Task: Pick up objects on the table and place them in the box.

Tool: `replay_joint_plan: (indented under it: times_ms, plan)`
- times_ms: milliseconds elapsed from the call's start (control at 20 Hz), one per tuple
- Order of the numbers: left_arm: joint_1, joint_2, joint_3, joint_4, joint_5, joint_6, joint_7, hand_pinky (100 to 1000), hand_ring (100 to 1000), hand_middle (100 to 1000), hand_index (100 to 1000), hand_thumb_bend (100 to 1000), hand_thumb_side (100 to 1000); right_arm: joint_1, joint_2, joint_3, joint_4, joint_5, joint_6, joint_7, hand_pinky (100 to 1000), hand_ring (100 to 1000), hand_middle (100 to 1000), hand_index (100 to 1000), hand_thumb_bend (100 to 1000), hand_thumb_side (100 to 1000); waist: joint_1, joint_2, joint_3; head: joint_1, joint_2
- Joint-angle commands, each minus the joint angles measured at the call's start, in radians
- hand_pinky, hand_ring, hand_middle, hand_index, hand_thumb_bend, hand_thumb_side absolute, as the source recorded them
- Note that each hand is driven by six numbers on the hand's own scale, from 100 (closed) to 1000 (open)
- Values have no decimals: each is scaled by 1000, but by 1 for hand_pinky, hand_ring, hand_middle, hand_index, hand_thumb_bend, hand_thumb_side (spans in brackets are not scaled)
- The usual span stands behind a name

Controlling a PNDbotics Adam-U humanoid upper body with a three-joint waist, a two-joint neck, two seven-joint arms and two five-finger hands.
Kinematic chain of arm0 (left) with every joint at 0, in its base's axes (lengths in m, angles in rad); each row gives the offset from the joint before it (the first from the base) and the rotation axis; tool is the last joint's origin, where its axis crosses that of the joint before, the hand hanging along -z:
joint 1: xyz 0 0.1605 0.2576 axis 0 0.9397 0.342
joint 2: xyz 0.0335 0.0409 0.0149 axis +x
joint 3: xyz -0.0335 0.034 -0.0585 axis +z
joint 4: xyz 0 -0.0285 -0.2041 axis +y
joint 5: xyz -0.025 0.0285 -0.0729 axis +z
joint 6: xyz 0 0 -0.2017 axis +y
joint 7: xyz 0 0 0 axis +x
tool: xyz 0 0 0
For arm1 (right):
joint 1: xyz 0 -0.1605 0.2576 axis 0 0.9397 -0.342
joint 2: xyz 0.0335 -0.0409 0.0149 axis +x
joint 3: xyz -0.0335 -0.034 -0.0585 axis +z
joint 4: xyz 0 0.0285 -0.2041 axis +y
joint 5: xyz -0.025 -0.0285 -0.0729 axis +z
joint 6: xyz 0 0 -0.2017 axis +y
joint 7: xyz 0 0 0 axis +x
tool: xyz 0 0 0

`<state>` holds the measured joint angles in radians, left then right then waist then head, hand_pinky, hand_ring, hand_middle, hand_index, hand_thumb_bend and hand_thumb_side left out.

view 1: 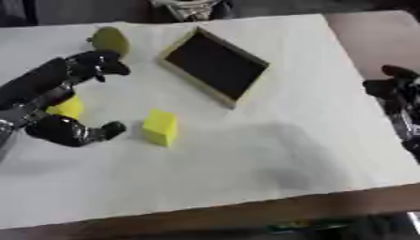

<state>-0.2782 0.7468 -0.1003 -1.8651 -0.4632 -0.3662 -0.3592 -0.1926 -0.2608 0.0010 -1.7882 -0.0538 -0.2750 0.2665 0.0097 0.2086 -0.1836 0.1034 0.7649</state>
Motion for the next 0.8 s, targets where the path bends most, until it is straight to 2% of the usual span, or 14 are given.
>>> replay_joint_plan:
  times_ms: [50, 400, 450, 800]
  plan:
    - [-57, 96, -37, 7, -30, -1, -19, 729, 934, 795, 899, 489, 600, -5, -28, 1, -21, 0, -2, 6, 852, 813, 633, 878, 100, 470, 2, -17, -1, 1, 5]
    - [-188, 133, -136, 59, -101, -23, -44, 767, 906, 791, 900, 531, 535, -2, -29, 4, -19, -1, -2, 9, 852, 813, 633, 878, 100, 470, 2, -23, -10, -6, 5]
    - [-208, 132, -151, 71, -109, -29, -52, 773, 879, 791, 900, 540, 527, -2, -30, 5, -19, -1, -2, 10, 852, 813, 633, 878, 100, 470, 2, -24, -11, -5, 5]
    - [-320, 97, -249, 202, -168, -70, -112, 785, 775, 772, 895, 555, 572, 0, -30, 8, -17, -2, -2, 14, 852, 813, 633, 878, 100, 470, 5, -28, -16, -3, 5]
